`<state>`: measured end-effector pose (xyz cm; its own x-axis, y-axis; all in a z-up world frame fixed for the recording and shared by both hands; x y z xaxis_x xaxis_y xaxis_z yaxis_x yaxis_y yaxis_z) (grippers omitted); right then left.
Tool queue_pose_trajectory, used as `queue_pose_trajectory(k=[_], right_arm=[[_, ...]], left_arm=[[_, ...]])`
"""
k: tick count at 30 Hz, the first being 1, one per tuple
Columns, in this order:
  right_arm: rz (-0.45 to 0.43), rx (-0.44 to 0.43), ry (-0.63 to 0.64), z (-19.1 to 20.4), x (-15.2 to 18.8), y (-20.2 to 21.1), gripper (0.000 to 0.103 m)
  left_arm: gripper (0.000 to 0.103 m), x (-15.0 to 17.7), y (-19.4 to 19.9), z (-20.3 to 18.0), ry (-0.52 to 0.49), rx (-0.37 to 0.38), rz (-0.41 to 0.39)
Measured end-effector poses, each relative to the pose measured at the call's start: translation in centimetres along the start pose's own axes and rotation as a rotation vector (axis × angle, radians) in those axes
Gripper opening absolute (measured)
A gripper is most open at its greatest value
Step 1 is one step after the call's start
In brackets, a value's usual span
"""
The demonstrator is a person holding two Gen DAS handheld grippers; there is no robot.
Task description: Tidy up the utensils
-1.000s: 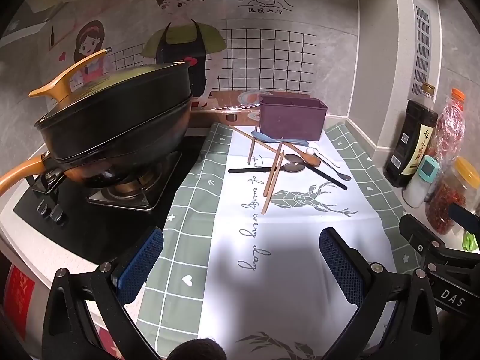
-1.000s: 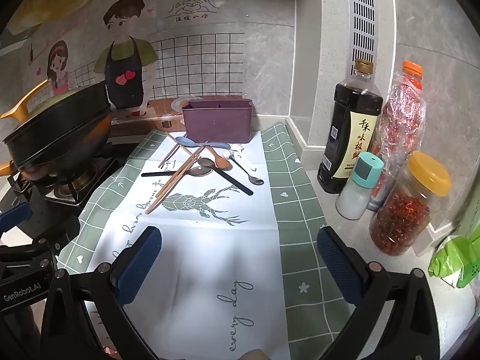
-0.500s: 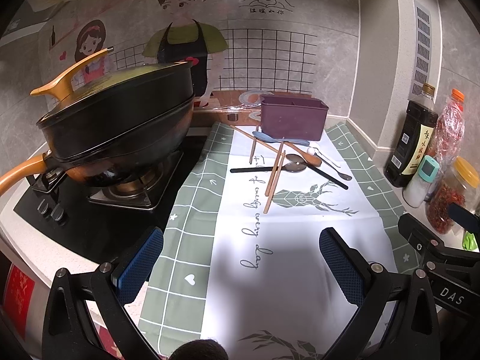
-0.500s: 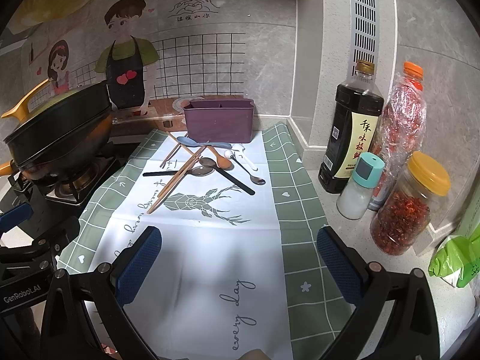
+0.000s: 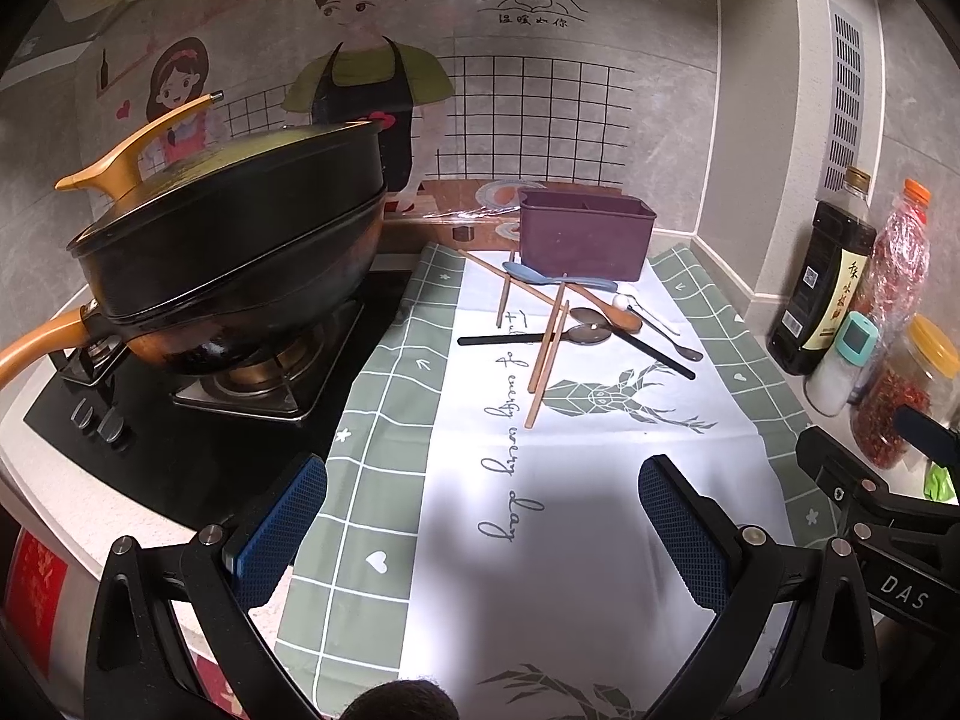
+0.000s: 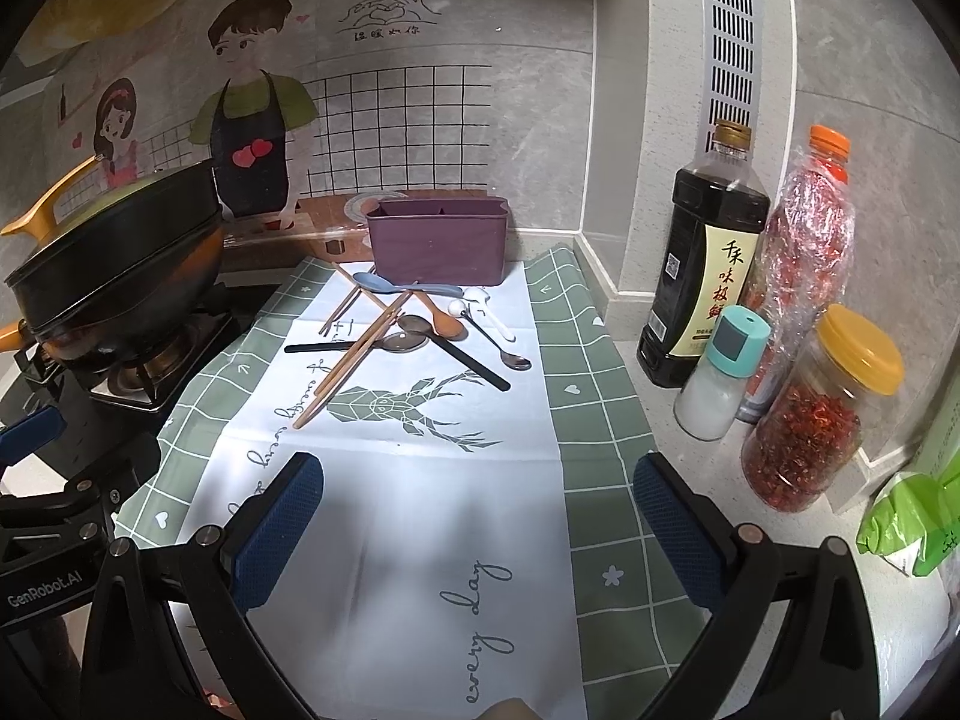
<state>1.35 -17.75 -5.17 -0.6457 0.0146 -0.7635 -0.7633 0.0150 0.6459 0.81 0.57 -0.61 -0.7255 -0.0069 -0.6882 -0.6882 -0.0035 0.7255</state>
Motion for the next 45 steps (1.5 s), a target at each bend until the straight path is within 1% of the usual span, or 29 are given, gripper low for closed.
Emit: queue_pose_trajectory(k=[37, 45], right_arm=[[-0.004, -0.009, 0.002, -0.33, -0.38, -0.38, 0.103], [-0.009, -0.002, -0.003, -0.52, -0.70, -0.32, 0.103]], left_arm=[[0.103, -0.27, -0.30, -0.06, 0.010, -0.005, -0.004], [0.103, -0.47, -0.43, -0.18, -0.003, 0.007, -0.005]])
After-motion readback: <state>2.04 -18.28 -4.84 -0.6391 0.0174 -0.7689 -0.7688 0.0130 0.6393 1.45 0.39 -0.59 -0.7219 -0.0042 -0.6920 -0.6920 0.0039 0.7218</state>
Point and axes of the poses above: each gripper's, at about its wrist camera, not at the fingertips, and y roughly against the way its jaws point, z to its left, x to its underside, the point moved 1 cm from there along -y, roughly the way its jaws point, and after that the axes turned 8 degrees about z, right-handed, at the moved point
